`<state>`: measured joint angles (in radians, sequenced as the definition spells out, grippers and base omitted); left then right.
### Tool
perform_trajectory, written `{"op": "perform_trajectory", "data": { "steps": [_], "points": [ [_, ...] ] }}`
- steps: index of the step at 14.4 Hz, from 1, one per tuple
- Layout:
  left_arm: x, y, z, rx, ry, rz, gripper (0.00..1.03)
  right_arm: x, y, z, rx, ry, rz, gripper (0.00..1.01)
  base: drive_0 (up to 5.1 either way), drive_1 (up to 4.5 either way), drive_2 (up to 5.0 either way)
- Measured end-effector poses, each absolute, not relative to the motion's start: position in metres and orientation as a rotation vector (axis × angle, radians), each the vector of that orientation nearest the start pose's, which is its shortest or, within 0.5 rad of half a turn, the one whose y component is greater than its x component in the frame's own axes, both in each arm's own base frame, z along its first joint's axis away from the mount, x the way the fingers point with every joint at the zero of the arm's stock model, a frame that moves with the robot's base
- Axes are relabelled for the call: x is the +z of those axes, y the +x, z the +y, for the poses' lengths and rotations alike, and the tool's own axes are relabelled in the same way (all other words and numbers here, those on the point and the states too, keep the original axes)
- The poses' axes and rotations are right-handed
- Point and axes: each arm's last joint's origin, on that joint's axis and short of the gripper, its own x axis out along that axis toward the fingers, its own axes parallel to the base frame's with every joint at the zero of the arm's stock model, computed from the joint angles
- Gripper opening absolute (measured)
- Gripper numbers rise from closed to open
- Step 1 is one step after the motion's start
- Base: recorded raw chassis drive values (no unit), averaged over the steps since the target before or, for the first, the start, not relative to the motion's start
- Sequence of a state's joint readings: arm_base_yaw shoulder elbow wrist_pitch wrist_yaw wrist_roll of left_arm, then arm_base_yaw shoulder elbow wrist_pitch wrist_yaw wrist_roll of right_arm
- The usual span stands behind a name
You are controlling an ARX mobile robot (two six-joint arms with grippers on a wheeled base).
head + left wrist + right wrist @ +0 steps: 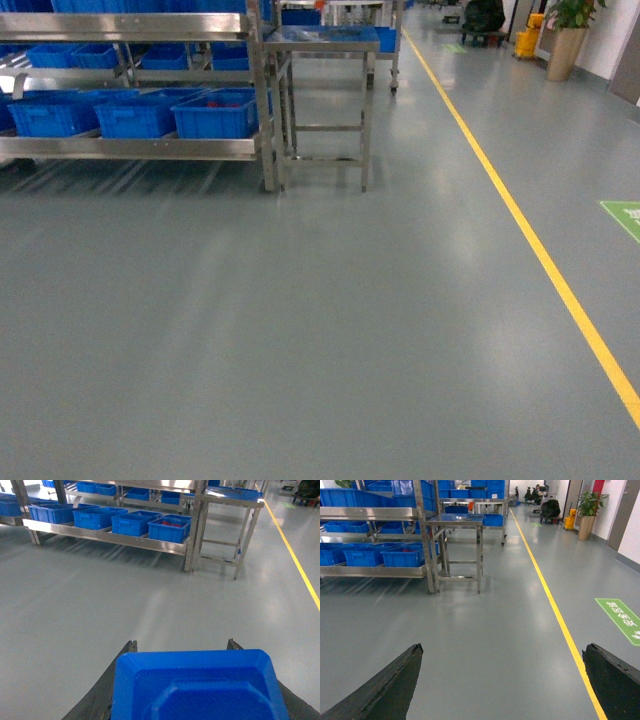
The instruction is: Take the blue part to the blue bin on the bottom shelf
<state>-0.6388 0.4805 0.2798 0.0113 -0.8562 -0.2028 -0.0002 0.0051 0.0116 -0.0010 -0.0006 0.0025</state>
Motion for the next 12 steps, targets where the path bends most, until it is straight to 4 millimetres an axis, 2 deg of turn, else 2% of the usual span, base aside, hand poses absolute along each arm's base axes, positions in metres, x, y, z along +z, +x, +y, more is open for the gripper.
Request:
{"op": "perform_trajectory", "data": {
  "steps": [12],
  "points": [
    [0.2189,0.1118,-0.0558,0.23,-0.071,0.118,0.43,0.1669,0.0973,0.0,0.0,0.002,-0.005,0.98,0.0,4.18,-4.2]
  ]
}}
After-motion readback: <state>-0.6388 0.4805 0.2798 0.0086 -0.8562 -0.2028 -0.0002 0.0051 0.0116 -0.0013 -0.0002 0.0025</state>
